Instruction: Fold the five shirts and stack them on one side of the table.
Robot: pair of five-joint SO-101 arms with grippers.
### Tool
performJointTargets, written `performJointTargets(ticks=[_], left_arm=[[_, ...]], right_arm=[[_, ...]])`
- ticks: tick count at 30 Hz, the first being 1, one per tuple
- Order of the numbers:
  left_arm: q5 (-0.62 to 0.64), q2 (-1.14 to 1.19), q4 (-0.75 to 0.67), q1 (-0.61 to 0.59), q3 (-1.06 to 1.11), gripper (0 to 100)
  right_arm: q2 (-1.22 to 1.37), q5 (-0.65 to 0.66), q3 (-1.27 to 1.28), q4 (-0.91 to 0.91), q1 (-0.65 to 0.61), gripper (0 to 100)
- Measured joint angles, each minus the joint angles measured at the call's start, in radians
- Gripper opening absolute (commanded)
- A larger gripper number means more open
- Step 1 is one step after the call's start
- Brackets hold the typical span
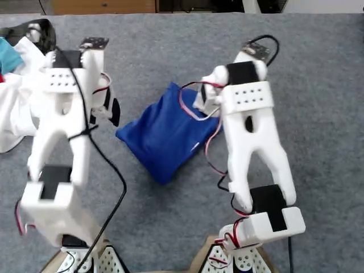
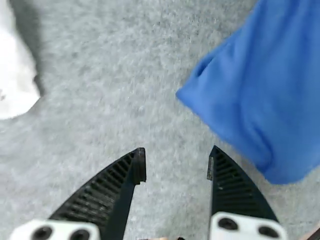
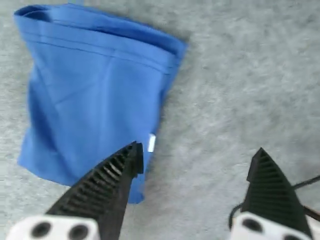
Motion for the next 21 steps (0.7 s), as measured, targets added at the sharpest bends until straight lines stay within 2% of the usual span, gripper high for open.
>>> performJointTargets(ticks=[10, 21], left_arm=[[-0.054, -0.443, 0.000, -0.115, 0.330, 21], [-0.054, -0.597, 0.000, -0.203, 0.493, 21]], right_arm=[[0.054, -0.066, 0.199, -0.241, -0.048, 34.3], [0.313, -0.106, 0.204, -0.427, -0.048, 34.3]])
